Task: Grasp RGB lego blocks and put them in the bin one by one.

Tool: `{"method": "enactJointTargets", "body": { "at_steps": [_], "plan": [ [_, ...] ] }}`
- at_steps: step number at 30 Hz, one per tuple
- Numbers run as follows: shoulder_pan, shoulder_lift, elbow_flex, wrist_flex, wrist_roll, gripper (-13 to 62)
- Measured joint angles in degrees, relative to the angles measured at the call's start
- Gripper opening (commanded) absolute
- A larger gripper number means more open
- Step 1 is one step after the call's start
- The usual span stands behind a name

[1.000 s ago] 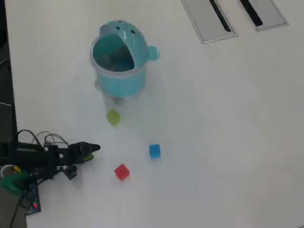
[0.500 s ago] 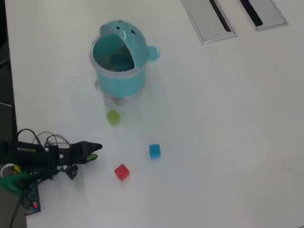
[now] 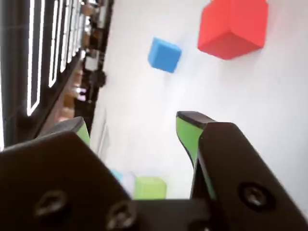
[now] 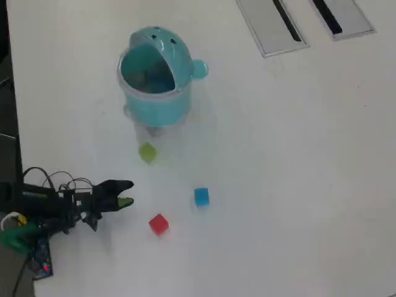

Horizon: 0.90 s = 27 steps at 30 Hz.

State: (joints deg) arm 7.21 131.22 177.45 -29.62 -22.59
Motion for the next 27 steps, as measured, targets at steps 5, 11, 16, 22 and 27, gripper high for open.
{"method": "enactJointTargets", "body": {
  "at_steps": [5, 11, 16, 22, 27],
  "plan": [
    [0.62, 0.00, 0.00, -5.98, -17.05, 33.2],
    [1.67, 0.00, 0.09, -8.61, -26.28, 32.8],
    [1.93, 0.00, 0.00, -11.43, -37.09, 33.0],
    [5.71, -0.09, -0.09, -12.30, -51.94, 33.0],
    [9.32, 0.00, -1.14, -10.72, -62.23, 33.0]
  ]
}}
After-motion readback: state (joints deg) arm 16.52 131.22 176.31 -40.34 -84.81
